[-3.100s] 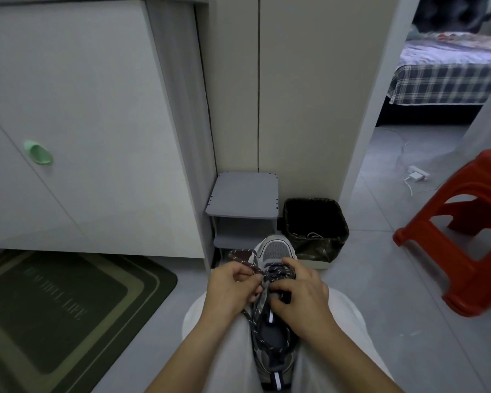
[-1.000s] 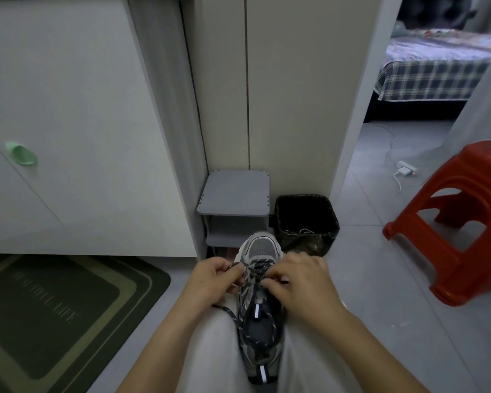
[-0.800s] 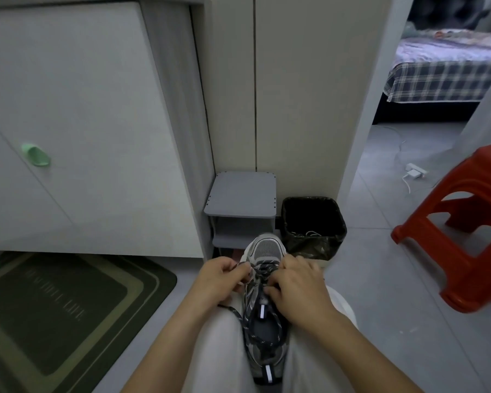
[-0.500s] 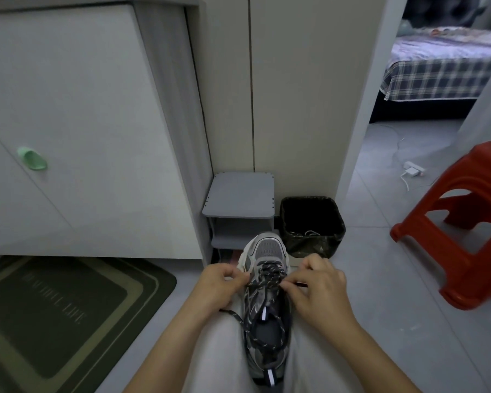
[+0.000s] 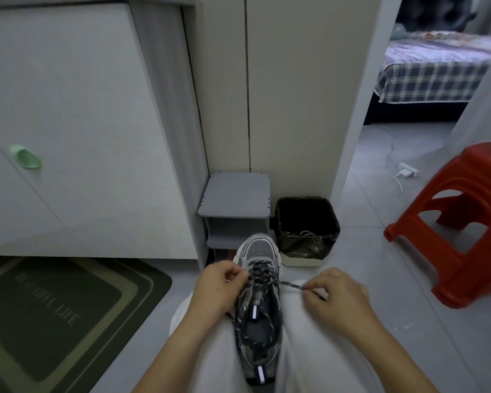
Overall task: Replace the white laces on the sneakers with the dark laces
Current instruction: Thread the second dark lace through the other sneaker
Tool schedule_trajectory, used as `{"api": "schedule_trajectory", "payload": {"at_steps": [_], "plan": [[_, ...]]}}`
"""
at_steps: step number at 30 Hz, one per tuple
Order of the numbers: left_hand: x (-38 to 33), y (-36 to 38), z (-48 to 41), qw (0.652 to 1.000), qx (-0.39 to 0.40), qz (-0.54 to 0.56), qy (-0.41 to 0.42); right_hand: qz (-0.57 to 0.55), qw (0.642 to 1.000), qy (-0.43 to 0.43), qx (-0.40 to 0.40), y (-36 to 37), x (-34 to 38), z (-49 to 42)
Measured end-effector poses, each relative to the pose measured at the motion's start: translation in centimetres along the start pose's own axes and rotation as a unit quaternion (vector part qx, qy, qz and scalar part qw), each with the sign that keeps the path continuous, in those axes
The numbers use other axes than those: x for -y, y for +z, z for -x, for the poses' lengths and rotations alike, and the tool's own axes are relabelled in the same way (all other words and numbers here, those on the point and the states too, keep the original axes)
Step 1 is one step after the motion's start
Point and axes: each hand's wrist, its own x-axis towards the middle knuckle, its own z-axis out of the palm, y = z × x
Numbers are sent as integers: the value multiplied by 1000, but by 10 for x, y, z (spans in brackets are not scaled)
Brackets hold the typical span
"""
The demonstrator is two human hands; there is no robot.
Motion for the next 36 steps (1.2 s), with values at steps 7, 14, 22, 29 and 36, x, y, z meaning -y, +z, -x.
{"api": "schedule_trajectory", "payload": {"at_steps": [7,14,22,29,36], "plan": [[-2,0,-1,997,23,68,-41,109,992,-62,3,13,47,-17],[1,-2,1,997,35,57,-41,-26,997,-56,-37,10,27,-19],[-1,4,0,998,56,17,-34,-121,988,-28,-92,3,7,-9],[-2,5,7,991,97,-88,-6,-169,981,-35,-84,-5,-6,-10],[2,-5,7,997,41,-51,-36,-90,995,-33,7,-5,-15,-5]]}}
